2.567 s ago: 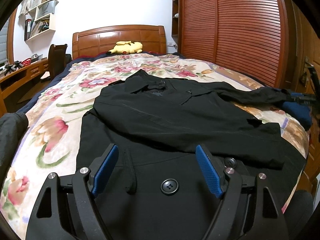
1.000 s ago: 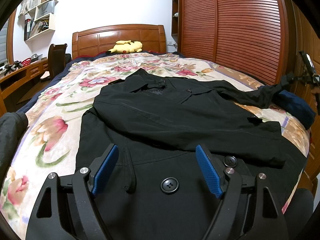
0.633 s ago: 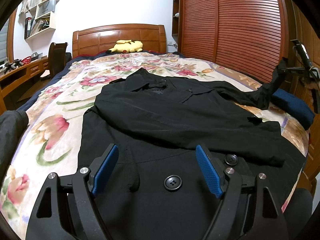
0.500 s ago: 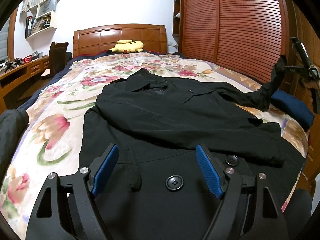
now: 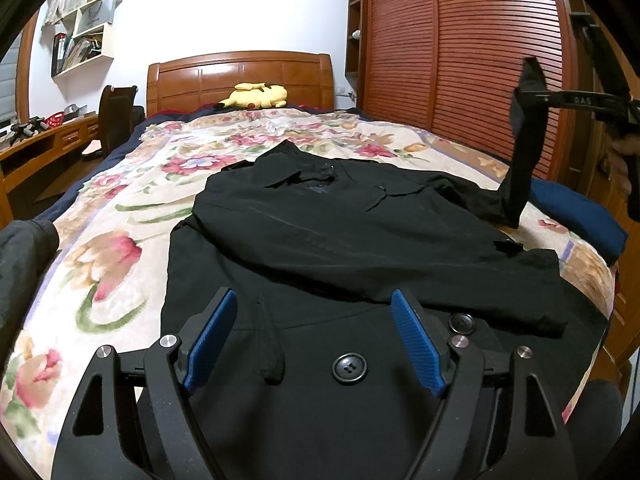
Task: Fold large clothes
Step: 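Lift the sleeve and fold it over the coat body with the right tool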
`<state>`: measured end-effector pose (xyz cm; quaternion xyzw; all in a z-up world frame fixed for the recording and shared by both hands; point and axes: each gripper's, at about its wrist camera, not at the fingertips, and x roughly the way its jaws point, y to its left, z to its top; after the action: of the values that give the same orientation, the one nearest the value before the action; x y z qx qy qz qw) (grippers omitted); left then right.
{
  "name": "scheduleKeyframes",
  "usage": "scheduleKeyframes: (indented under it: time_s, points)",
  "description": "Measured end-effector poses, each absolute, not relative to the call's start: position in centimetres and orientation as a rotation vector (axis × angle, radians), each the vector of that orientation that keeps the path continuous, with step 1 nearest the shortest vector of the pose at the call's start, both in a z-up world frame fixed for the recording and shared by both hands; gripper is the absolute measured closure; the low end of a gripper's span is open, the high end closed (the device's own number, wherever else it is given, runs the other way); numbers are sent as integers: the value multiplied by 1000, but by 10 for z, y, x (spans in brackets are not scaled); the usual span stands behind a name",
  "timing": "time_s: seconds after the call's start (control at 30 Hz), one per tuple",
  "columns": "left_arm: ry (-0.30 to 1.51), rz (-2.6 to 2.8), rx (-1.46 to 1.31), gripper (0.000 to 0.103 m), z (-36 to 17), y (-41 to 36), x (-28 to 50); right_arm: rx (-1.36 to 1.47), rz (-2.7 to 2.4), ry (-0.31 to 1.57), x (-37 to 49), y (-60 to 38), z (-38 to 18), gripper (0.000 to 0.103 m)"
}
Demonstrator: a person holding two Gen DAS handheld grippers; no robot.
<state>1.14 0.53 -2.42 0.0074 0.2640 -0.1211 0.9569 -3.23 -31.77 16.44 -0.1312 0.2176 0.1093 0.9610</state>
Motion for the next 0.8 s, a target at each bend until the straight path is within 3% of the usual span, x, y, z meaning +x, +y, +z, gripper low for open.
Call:
scheduleKeyframes:
  time_s: [0.27, 0.8]
  points:
    - [526, -237, 1, 23, -22, 16, 5, -278, 423, 462, -40, -258, 134, 93]
    - [524, -204, -41, 23, -20, 47, 1, -253, 617, 621, -21, -232, 61, 93]
